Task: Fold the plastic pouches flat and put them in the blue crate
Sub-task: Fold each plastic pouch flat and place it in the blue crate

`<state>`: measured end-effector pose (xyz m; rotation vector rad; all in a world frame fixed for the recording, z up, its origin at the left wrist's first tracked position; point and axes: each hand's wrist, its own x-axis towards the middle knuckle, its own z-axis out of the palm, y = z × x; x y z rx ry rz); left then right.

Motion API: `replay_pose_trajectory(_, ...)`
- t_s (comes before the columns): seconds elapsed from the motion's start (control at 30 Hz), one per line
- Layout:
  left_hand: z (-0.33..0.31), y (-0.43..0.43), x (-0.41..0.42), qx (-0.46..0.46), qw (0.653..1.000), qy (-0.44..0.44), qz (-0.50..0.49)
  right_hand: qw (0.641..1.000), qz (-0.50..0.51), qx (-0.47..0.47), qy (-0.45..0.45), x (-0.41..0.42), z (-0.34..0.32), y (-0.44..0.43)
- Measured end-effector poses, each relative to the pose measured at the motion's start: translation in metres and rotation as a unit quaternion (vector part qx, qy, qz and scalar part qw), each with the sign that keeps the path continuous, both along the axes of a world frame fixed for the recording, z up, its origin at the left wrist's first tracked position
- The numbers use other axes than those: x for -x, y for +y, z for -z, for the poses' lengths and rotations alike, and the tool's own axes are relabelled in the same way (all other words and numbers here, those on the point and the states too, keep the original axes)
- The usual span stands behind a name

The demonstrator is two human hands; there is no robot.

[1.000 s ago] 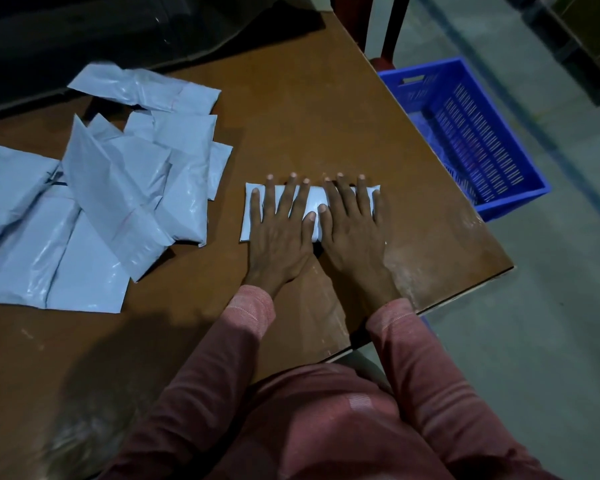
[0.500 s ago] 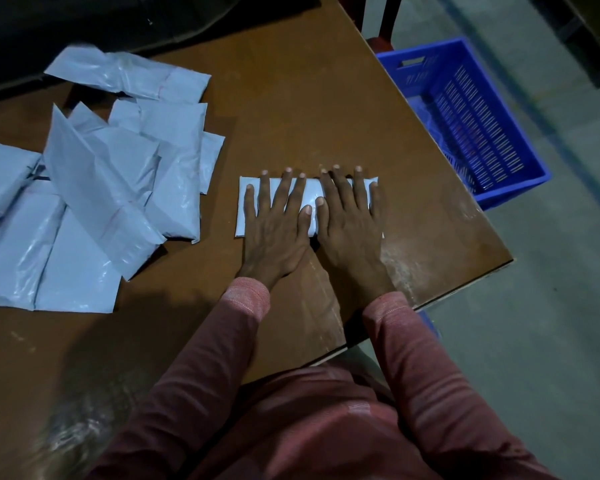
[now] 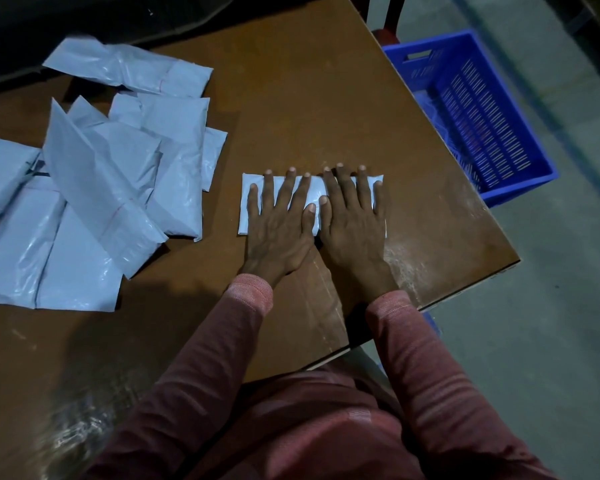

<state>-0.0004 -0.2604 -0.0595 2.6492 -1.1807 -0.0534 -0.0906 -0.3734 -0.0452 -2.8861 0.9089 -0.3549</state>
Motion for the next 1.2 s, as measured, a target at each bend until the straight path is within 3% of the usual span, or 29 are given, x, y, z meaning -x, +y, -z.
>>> replay_pose_trajectory(0.63,-0.001,0.001,0.001,-0.006,1.000,-0.006,0.003,0.999,-0.017,-0.043,0.001,0.002,-0.002,-0.003)
replay_pose_trajectory(0.8,-0.009,0.014,-0.013,0.012,1.000,-0.015,0.025,0.997,-0.025,-0.051,-0.043,0.004,-0.007,-0.016)
replay_pose_trajectory(0.97,-0.015,0.007,-0.054,-0.014,0.999,-0.017,0.032,0.997,-0.028,-0.066,0.002,-0.013,-0.010,-0.044)
replay_pose_trajectory(1.2,-0.001,0.006,-0.056,0.002,0.999,-0.015,0.038,1.000,0.001,-0.013,-0.028,-0.017,0.008,-0.038)
